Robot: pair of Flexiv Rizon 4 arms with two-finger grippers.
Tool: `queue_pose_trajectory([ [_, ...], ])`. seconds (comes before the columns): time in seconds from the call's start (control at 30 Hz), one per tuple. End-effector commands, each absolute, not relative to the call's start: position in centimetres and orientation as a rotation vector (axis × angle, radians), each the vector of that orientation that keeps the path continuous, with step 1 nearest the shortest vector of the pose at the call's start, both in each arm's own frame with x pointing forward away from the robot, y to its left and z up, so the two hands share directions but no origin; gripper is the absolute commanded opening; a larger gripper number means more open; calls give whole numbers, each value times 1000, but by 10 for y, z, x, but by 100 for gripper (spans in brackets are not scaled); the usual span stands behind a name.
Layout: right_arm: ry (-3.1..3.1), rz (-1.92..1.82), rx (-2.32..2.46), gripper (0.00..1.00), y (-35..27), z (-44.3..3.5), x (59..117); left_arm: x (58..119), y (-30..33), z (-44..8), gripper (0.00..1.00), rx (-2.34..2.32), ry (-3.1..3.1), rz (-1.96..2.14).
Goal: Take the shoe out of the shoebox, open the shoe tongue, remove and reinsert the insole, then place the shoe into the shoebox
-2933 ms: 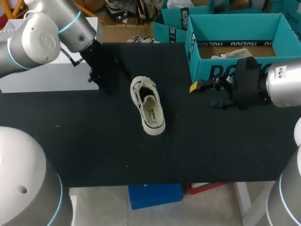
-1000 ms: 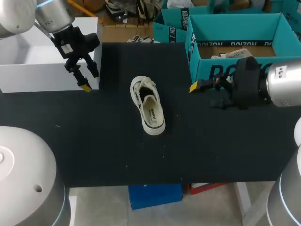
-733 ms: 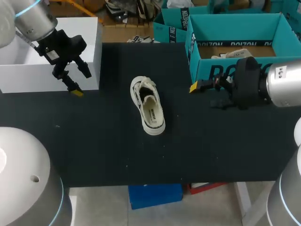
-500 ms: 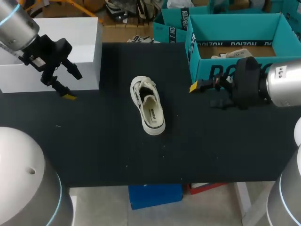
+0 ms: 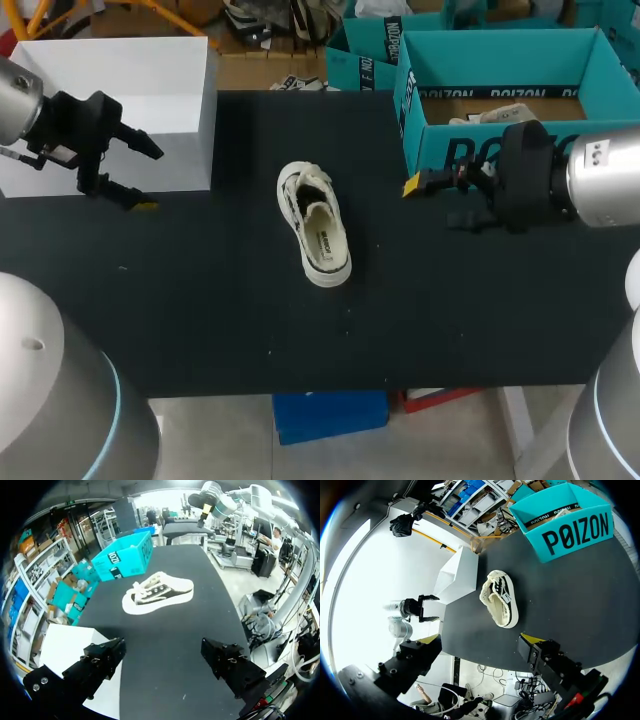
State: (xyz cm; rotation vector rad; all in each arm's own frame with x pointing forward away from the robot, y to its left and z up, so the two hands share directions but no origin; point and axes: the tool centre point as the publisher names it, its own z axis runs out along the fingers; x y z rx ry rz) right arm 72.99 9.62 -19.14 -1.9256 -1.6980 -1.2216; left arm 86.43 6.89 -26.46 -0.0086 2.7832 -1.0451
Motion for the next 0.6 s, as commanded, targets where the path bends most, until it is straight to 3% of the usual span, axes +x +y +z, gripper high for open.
queue_pose_trajectory([
  [0.03,-1698,-1221,-1928,100,97,-192,730,863,68,-265,100,-11,2777,-1040],
  [0.23,-1721,-1190,-1919,100,94,-191,735,863,68,-265,100,-11,2777,-1040],
  [0.6,-2090,-811,-1875,100,93,-183,814,863,68,-265,100,-11,2777,-1040],
])
